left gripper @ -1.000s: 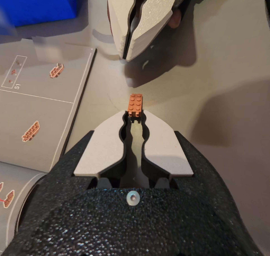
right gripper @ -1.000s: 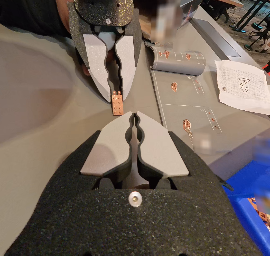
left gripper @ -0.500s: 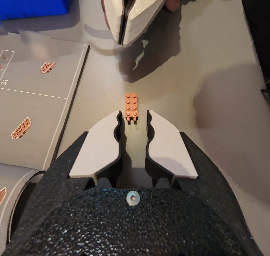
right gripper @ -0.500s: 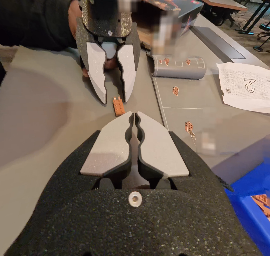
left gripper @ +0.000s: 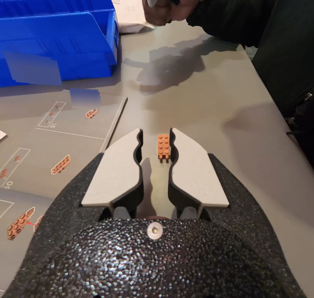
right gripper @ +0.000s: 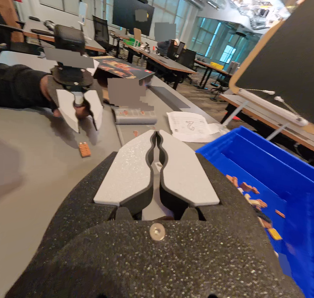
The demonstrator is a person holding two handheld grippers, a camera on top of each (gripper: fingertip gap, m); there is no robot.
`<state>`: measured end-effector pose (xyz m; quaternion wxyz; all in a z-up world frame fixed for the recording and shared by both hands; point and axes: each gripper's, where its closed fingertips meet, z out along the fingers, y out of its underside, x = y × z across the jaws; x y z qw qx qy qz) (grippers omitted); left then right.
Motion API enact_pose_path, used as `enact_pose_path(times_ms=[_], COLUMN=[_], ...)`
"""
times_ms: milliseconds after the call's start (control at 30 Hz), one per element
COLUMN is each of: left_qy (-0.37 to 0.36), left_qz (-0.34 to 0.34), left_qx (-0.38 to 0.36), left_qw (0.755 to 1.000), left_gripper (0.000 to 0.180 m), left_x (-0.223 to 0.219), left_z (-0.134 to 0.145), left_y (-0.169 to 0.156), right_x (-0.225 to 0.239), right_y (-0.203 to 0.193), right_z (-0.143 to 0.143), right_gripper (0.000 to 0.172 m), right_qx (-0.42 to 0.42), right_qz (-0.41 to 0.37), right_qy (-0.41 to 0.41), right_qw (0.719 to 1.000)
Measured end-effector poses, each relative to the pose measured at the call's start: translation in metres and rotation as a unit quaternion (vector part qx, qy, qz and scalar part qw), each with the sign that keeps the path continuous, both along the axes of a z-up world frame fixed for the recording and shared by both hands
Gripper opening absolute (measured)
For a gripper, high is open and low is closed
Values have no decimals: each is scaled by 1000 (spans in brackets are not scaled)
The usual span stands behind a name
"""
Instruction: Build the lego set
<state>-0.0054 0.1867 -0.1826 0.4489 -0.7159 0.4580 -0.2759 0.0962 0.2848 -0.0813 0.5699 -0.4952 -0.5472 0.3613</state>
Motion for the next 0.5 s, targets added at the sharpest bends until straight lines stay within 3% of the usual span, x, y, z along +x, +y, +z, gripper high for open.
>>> enact_pose_path(times_ms=[167,367,500], left_qy=[-24,-66,-95], left_qz=[16,43,60], left_qx=[21,23,28], left_qw=[999,997,993], left_gripper=[25,23,22], left_x=[-2,-9,-15], left_z=[9,19,27], left_y=[7,15,20], right_x=[23,37,41], right_y=[31,49,50], right_z=[3,12,15], right_gripper=[0,0,0], right_qx=[13,19,27], right_qz=[-67,-116,-119], right_qy=[13,82,116], right_qw=[998,990,986])
